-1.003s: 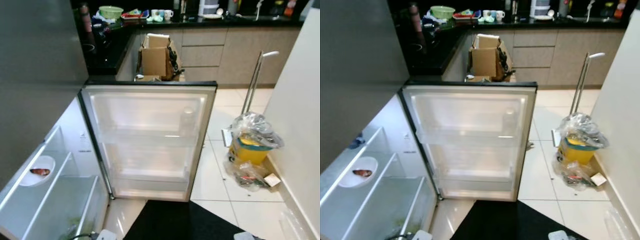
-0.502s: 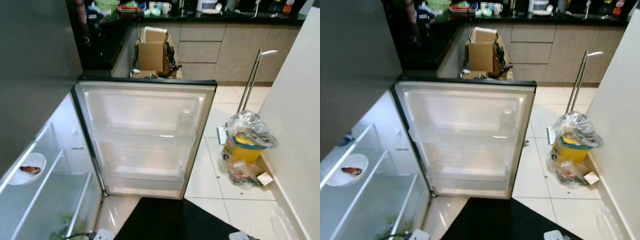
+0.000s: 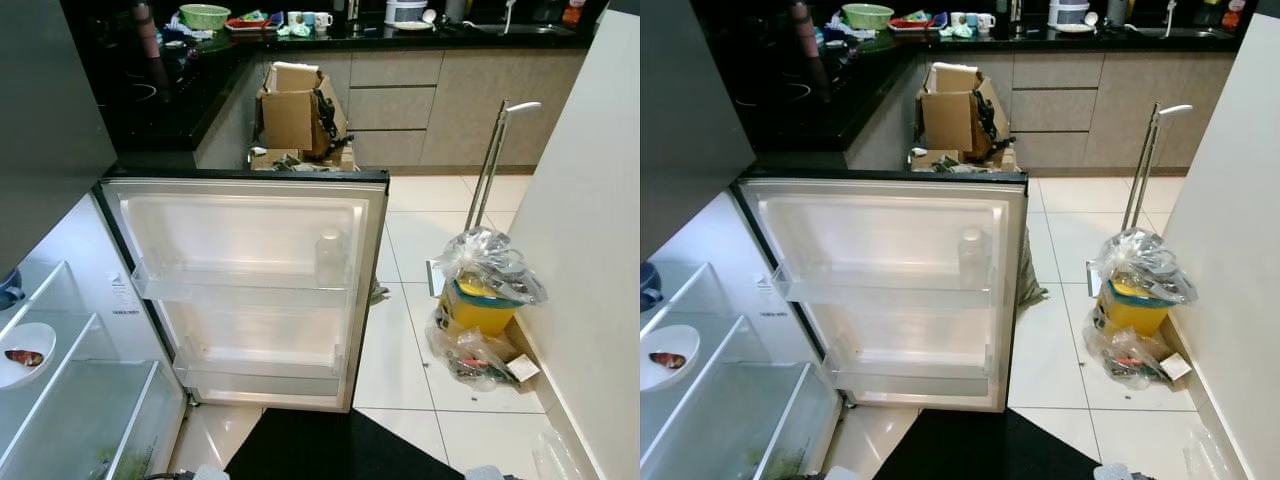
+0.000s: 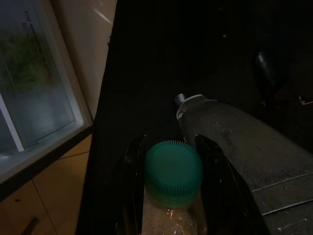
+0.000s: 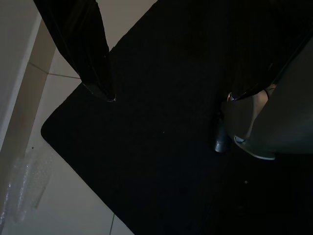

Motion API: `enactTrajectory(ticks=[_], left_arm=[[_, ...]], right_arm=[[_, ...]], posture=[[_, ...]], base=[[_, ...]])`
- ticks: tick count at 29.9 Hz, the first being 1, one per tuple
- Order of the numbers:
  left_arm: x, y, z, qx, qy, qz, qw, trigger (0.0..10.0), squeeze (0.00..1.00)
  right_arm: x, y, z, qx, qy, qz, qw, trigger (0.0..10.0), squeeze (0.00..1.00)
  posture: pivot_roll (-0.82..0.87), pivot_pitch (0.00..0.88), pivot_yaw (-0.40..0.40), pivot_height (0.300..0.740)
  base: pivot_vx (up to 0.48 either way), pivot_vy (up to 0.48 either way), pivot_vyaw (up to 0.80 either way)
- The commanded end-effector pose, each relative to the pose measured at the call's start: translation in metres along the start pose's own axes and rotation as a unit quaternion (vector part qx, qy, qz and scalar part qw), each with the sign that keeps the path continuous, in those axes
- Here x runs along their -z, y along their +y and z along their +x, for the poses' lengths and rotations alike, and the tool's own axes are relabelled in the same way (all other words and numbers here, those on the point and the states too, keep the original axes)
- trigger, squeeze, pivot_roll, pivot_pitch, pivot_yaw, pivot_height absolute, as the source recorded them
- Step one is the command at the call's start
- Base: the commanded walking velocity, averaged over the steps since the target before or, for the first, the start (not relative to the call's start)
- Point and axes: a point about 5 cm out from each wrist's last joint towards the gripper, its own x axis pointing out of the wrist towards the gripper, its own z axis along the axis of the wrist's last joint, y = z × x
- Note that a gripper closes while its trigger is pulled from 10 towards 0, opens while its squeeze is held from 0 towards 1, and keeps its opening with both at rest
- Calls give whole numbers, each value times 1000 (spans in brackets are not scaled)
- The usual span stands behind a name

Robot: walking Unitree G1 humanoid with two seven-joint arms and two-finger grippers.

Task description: Restocking fridge

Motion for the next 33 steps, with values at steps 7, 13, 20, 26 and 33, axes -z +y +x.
enactTrajectory(ticks=[7, 13, 20, 26, 33], left_arm=[[8, -12, 1, 23, 15, -1, 1000, 10000, 0], [8, -13, 1, 25, 16, 5, 1000, 10000, 0], [9, -14, 1, 28, 18, 9, 999, 10000, 0], [10, -14, 1, 27, 19, 11, 999, 10000, 0], [10, -14, 1, 28, 19, 13, 999, 10000, 0]], right_arm=[[0, 5, 1, -8, 3, -5, 1000, 10000, 0], [0, 5, 1, -9, 4, -6, 1000, 10000, 0], [0, 7, 1, -12, 3, -6, 1000, 10000, 0], [1, 8, 1, -13, 5, -7, 1000, 10000, 0], [1, 9, 1, -14, 6, -7, 1000, 10000, 0]], posture=[[-51, 20, -6, 740], [-52, 20, -8, 740], [-51, 20, -7, 740], [-51, 20, -7, 740], [-50, 19, -6, 740]], base=[[0, 0, 0], [89, 0, 0], [282, 0, 0], [282, 0, 0], [281, 0, 0]])
